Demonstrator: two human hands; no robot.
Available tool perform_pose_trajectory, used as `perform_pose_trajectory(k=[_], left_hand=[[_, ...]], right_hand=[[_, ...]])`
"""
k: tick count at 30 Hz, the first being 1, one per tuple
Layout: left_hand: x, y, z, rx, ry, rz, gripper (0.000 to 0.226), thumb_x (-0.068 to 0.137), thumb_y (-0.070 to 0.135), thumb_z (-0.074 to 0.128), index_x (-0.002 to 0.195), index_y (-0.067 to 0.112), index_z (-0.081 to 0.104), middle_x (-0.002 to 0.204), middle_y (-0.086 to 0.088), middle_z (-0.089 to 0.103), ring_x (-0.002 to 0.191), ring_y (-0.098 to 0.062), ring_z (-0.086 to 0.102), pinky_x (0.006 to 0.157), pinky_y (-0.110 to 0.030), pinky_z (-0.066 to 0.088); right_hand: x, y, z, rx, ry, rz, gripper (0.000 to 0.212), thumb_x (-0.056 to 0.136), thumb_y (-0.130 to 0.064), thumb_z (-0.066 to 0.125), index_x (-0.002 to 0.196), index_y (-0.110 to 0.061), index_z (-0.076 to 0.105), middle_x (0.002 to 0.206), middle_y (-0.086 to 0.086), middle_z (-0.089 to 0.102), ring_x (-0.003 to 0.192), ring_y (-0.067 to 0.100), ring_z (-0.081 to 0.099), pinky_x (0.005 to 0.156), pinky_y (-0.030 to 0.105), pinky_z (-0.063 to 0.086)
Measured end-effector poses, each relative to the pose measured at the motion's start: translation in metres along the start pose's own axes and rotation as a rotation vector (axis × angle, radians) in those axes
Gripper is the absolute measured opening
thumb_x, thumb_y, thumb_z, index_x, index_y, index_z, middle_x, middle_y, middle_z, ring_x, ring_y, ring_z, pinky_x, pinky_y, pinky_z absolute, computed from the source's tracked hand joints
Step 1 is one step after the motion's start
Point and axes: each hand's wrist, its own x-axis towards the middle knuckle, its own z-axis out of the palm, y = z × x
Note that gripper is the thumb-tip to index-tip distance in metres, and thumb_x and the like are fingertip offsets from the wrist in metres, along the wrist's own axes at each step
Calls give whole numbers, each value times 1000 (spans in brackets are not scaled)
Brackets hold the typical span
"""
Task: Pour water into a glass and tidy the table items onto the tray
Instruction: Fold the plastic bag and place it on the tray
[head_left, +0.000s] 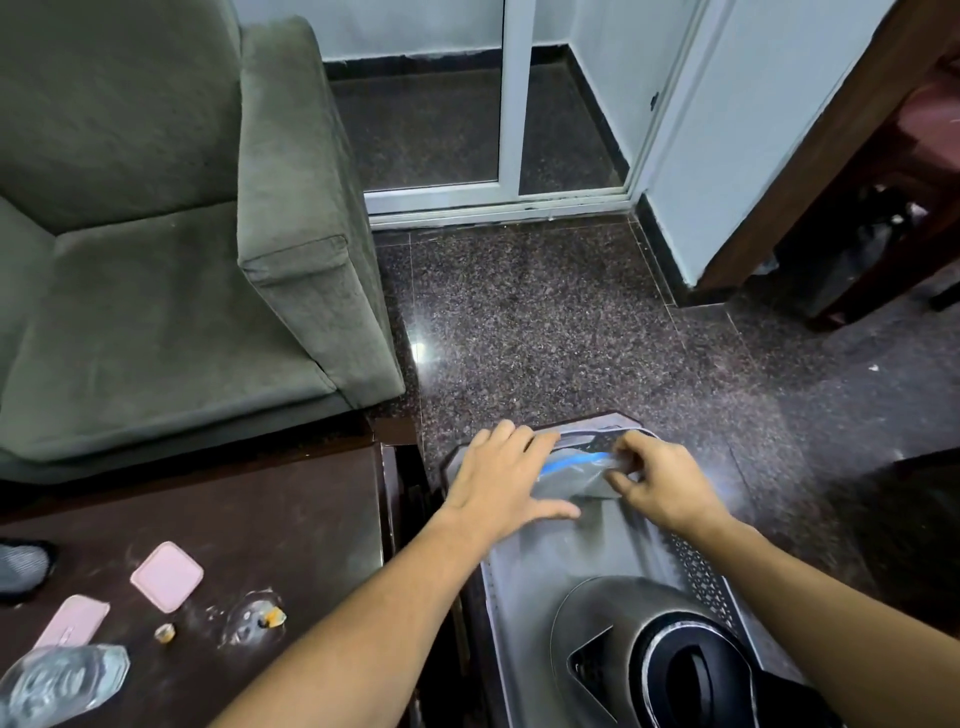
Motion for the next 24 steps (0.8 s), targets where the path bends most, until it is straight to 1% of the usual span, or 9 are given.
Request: perform_pose_trajectory(k=[3, 6, 8, 10, 15, 17, 19, 22, 24], left_hand=[[-8, -8, 4, 52, 90, 31, 64, 78, 61, 60, 128, 21, 55, 109, 0, 61, 101, -25, 54, 82, -39, 42], [-11, -11, 4, 92, 93, -59, 51, 83, 44, 61, 128, 21, 53, 114, -1, 59, 104, -26, 52, 83, -40, 41], [-10, -8, 2, 96, 58, -151, 56, 85, 47, 62, 133, 21, 49, 115, -2, 58, 105, -26, 52, 84, -41, 41], [-8, -5, 1, 77, 40, -219, 66, 86, 52, 61, 140, 20, 43, 118, -3, 57, 107, -26, 51, 86, -42, 41], [-9, 2, -10, 52, -12, -262, 85, 82, 63, 62, 147, 18, 32, 127, -6, 53, 114, -27, 48, 93, -44, 41], [-11, 4, -19, 36, -28, -268, 84, 81, 62, 64, 145, 17, 33, 126, -7, 54, 115, -28, 48, 93, -45, 41], [-16, 4, -25, 15, -38, -271, 75, 81, 58, 67, 140, 18, 40, 124, -7, 55, 114, -29, 48, 93, -46, 40], [-23, 2, -25, -6, -67, -200, 40, 91, 38, 62, 125, 19, 58, 119, -7, 58, 116, -29, 49, 94, -44, 39], [-26, 0, -20, -11, -66, -199, 26, 94, 28, 57, 118, 19, 63, 116, -6, 61, 115, -29, 50, 94, -43, 39]], right_hand=[[-1, 1, -1, -54, 27, 17, 23, 79, -30, 78, 93, -21, 63, 86, -1, 70, 83, 28, 68, 73, 37, 54], [-1, -2, -7, -228, 18, 54, 43, 80, -50, 73, 111, -28, 54, 110, 0, 65, 98, 31, 67, 78, 41, 55], [-1, -5, -9, -334, 15, 54, 64, 78, -61, 71, 129, -29, 48, 124, 0, 59, 108, 31, 65, 81, 43, 55], [-1, -11, -11, -384, 19, 35, 79, 76, -65, 70, 140, -27, 43, 128, 0, 54, 117, 28, 60, 81, 45, 56], [1, -30, -20, -459, -33, 33, 88, 74, -66, 72, 144, -26, 36, 128, 0, 48, 123, 26, 53, 81, 45, 56], [2, -37, -25, -486, -69, 22, 87, 73, -66, 73, 143, -28, 38, 127, 0, 48, 122, 25, 53, 81, 43, 55], [4, -46, -29, -537, -89, -27, 72, 78, -63, 71, 138, -31, 46, 123, -1, 50, 119, 24, 56, 80, 41, 55], [6, -60, -29, -691, -134, -108, 39, 92, -49, 55, 129, -34, 56, 120, -4, 52, 116, 20, 57, 80, 36, 56], [7, -70, -28, -815, -173, -126, 36, 96, -45, 46, 129, -38, 57, 123, -7, 56, 118, 17, 56, 88, 32, 49]])
